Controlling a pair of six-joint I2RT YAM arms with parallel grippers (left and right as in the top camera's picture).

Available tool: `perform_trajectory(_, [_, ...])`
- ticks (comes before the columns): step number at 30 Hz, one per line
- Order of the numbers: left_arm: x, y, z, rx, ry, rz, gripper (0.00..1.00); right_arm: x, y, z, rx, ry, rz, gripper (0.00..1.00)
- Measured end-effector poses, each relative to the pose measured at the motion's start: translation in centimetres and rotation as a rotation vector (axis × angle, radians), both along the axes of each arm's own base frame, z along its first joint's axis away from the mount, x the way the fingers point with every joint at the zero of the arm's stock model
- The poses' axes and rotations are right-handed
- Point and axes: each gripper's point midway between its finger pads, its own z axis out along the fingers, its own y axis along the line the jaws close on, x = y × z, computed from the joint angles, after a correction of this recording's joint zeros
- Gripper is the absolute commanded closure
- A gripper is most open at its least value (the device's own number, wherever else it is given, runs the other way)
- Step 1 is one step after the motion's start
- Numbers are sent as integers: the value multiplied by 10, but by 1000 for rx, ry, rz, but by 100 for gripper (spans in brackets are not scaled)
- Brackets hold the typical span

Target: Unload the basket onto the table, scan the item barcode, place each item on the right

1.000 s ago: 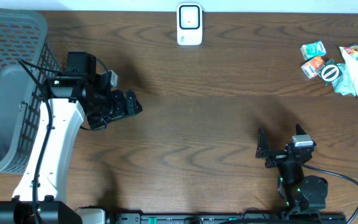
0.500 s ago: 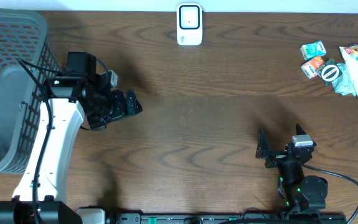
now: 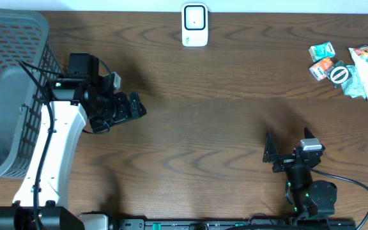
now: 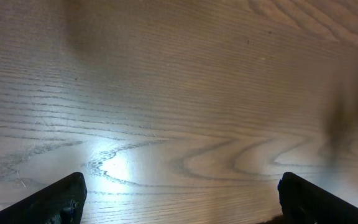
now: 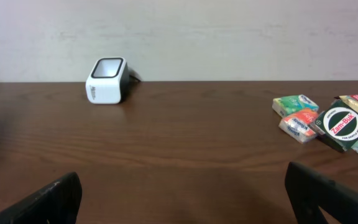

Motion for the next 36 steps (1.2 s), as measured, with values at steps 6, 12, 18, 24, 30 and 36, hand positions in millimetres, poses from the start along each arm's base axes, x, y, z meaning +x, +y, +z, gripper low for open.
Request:
perform_trajectory(6, [0,0,0,0,0,0,2,0,0,0,0,0,0,1])
perform_trajectory(12, [0,0,0,0,0,0,2,0,0,0,0,0,0,1])
perform_trajectory(18, [0,0,0,0,0,0,2,0,0,0,0,0,0,1])
perform_trajectory(24, [0,0,0,0,0,0,2,0,0,0,0,0,0,1])
perform_trajectory(30, [0,0,0,0,0,0,2,0,0,0,0,0,0,1])
perform_trajectory(36, [-4,1,-1,6,20,1,2,0,0,0,0,0,0,1])
